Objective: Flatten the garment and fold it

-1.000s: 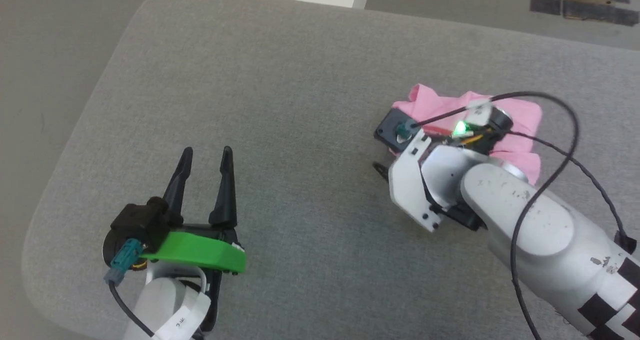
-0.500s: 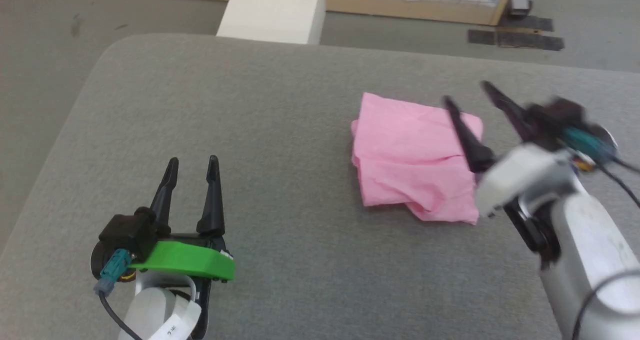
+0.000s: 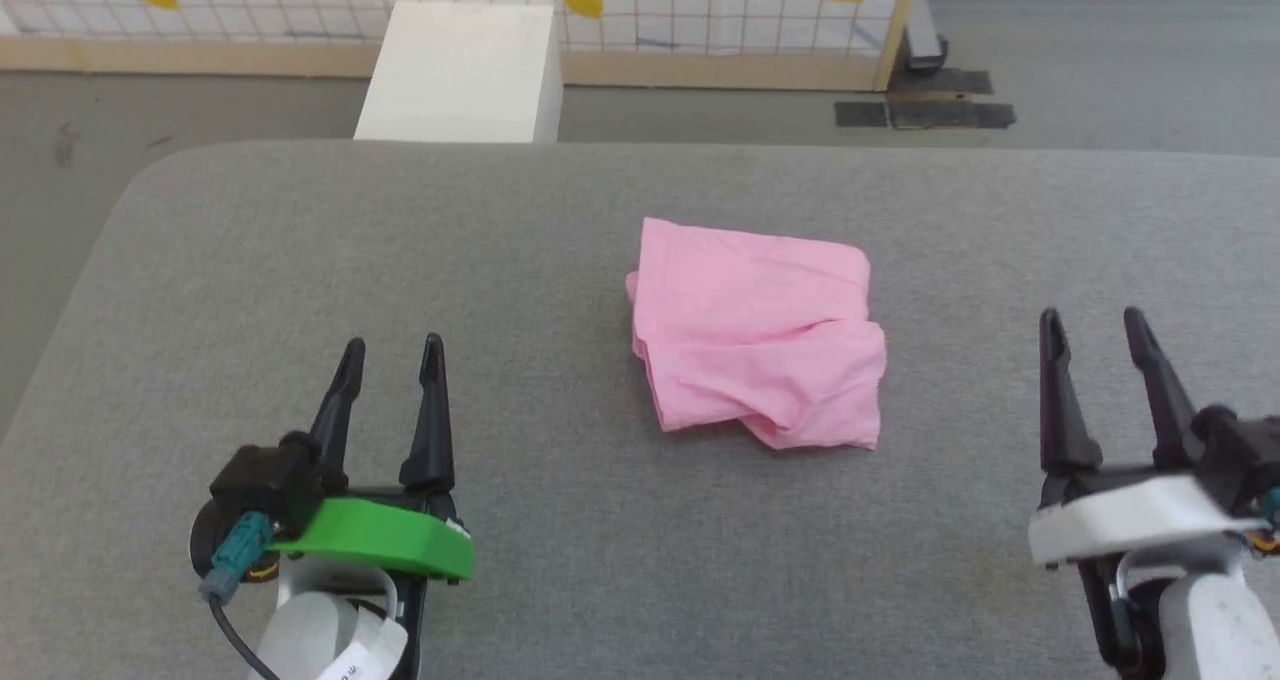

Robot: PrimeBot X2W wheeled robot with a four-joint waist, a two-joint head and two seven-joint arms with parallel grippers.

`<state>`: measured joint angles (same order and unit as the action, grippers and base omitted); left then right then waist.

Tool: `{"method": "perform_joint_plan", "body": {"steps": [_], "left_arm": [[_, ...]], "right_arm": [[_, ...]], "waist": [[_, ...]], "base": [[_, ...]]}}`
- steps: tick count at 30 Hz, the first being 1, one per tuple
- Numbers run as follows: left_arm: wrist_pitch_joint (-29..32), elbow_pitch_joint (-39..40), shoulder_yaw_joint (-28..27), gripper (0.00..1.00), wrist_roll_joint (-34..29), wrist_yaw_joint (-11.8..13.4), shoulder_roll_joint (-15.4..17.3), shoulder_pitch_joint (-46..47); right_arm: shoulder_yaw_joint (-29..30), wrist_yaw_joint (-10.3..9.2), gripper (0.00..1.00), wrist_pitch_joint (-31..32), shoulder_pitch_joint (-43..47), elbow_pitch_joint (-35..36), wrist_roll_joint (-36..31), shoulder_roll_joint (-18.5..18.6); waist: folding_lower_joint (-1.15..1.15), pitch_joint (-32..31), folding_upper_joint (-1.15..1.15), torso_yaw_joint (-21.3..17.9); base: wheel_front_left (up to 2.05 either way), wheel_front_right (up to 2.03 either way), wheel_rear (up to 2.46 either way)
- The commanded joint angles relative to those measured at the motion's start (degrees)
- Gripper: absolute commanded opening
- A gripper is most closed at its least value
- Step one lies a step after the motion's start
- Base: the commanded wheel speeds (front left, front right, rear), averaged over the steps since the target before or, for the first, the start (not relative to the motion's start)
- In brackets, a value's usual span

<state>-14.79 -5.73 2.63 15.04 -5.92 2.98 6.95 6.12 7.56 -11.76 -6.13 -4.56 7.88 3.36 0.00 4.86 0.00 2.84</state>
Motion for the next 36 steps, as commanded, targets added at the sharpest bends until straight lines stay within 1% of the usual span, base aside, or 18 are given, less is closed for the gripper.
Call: {"method": "perform_joint_plan", "body": {"steps": [1, 8, 15, 31, 34, 36], "left_arm": [[-0.2, -0.3, 0.0, 1.0, -1.0, 0.1, -0.1, -1.1], [-0.2, -1.0, 0.4, 1.0, -1.4, 0.0, -0.1, -2.4], [-0.2, -1.4, 0.1, 1.0, -1.0, 0.3, -0.1, -3.6], [-0.2, -1.3, -0.2, 1.0, -1.4, 0.3, -0.1, -3.7], [-0.2, -1.3, -0.4, 1.0, -1.5, 0.3, -0.1, -3.8], [-0.2, -1.1, -0.5, 1.0, -1.4, 0.4, -0.1, -3.8]], "right_arm": [[-0.3, -0.08, 1.0, -0.7, 1.1, 0.2, -0.6, -0.2], [-1.7, -0.08, 1.0, -1.6, 4.3, -0.4, -2.3, -0.4], [-3.6, -0.08, 1.0, -0.7, 6.8, -0.6, -3.2, -0.4], [-3.5, -0.08, 1.0, -0.2, 7.6, 0.1, -2.7, -0.5], [-3.9, -0.08, 1.0, 0.5, 7.4, -0.3, -1.0, -0.5], [-4.5, -0.08, 1.0, 1.9, 6.6, -0.9, 4.0, -0.5]], "waist": [[0.0, -1.0, 0.0, -1.0], [0.0, -2.2, 0.0, -1.9], [0.0, -2.7, 0.0, -1.6], [0.0, -2.7, 0.0, -1.2], [0.0, -2.7, 0.0, -1.2], [0.0, -2.5, 0.0, -1.3]], "base": [[0.0, 0.0, 0.0], [0.0, 0.0, 0.0], [0.0, 0.0, 0.0], [0.0, 0.0, 0.0], [0.0, 0.0, 0.0], [0.0, 0.0, 0.0]]}}
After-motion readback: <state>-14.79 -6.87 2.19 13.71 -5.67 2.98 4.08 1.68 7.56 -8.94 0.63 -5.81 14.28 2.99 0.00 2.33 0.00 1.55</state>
